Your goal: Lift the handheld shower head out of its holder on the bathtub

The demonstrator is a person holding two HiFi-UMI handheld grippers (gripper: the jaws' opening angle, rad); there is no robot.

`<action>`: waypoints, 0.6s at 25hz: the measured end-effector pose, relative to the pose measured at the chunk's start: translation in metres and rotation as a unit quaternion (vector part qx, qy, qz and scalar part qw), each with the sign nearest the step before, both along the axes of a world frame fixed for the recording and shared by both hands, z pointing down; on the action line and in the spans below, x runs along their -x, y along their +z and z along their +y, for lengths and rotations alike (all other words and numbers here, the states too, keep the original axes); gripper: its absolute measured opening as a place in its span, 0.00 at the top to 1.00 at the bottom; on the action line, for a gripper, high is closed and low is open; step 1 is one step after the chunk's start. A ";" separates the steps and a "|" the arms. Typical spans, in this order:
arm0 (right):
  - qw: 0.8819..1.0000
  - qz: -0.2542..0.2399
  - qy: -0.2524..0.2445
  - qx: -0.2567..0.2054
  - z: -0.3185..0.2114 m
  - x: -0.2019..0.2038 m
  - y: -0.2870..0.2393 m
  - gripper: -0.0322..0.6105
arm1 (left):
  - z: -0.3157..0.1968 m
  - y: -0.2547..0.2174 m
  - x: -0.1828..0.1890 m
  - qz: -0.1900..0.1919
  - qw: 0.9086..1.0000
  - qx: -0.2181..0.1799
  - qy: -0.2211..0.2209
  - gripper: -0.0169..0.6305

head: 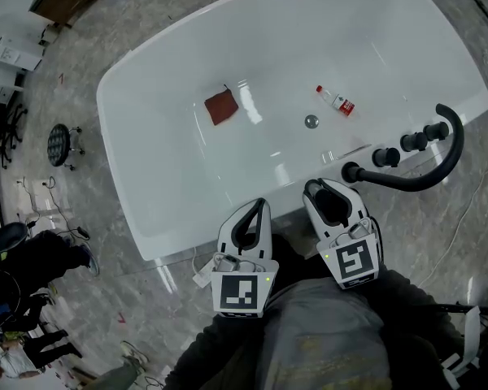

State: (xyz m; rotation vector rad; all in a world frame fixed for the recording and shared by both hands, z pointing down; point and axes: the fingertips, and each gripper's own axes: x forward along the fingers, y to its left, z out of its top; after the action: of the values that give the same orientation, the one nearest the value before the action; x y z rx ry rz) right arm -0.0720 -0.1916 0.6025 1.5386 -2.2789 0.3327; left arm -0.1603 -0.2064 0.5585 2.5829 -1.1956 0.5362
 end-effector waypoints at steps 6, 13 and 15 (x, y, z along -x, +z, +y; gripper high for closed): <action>1.000 0.001 -0.001 0.011 -0.001 0.000 0.000 0.73 | -0.002 -0.005 0.000 -0.001 1.000 -0.004 0.002 0.97; 1.000 -0.001 -0.004 -0.010 -0.006 0.001 -0.018 0.73 | -0.005 -0.015 0.003 0.001 1.000 -0.006 -0.008 0.97; 1.000 -0.002 -0.006 -0.015 -0.008 0.002 -0.029 0.73 | -0.005 -0.024 0.003 0.002 1.000 -0.003 -0.011 0.97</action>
State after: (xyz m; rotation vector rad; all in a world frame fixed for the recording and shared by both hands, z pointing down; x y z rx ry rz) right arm -0.0736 -0.2000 0.5737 1.5398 -2.3042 0.2999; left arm -0.1630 -0.2110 0.5348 2.5707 -1.2248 0.5251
